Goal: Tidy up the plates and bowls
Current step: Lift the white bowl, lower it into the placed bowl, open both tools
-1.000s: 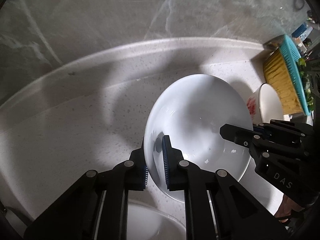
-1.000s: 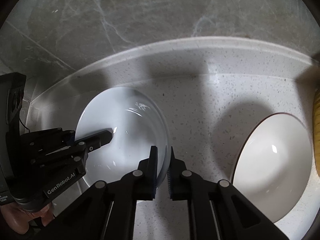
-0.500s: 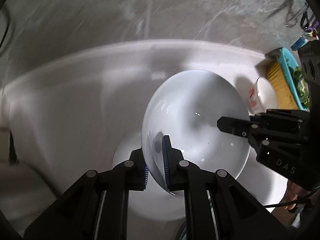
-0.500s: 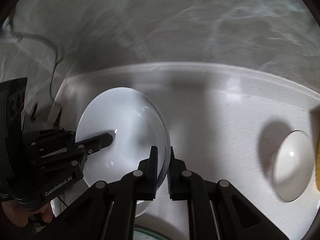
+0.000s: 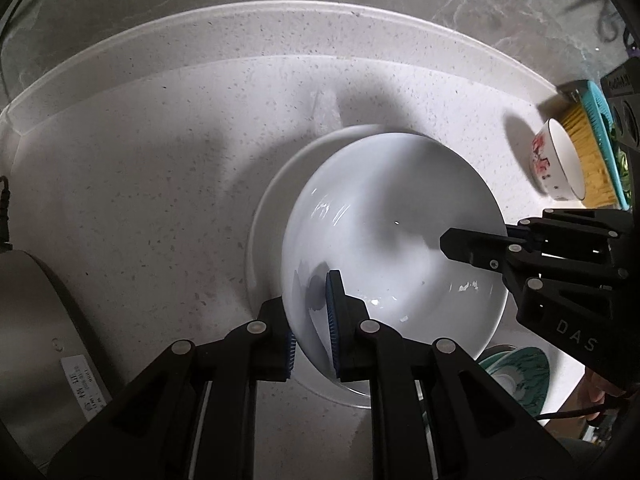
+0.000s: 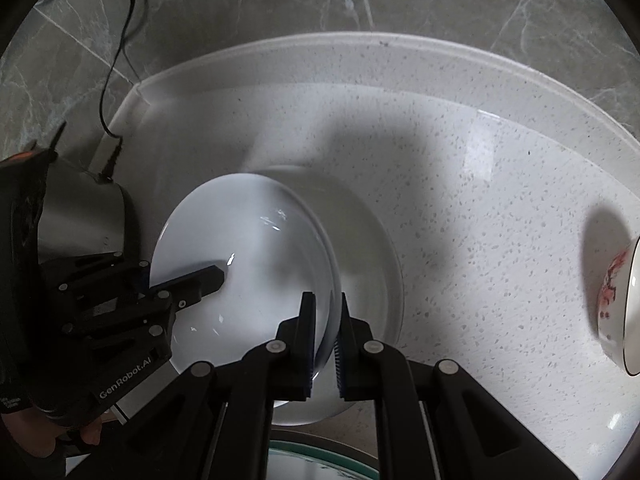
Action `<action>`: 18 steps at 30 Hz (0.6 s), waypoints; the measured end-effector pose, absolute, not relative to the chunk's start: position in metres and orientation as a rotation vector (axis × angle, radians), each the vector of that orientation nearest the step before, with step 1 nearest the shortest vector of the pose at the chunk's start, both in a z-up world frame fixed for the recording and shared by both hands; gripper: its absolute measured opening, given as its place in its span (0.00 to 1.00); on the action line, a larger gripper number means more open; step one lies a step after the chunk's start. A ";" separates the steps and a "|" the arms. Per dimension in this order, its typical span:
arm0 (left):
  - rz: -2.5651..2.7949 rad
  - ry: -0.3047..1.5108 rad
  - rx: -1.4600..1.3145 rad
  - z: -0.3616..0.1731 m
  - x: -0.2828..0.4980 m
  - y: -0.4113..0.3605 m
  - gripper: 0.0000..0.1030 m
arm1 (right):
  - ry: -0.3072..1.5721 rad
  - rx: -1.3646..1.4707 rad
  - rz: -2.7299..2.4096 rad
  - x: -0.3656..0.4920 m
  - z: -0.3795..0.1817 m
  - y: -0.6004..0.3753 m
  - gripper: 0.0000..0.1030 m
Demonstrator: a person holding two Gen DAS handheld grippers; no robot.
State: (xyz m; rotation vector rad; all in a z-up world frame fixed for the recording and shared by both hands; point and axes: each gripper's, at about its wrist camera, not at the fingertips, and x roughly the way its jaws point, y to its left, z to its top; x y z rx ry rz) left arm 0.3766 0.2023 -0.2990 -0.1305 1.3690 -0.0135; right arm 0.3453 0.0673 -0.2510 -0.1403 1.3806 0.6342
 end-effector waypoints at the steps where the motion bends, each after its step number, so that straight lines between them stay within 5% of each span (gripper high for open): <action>1: -0.016 1.372 -0.124 -0.303 0.382 0.201 0.11 | 1.383 -0.144 0.630 0.346 -0.253 0.068 0.10; 18: -0.010 1.357 -0.157 -0.309 0.386 0.201 0.13 | 1.363 -0.177 0.617 0.343 -0.259 0.063 0.12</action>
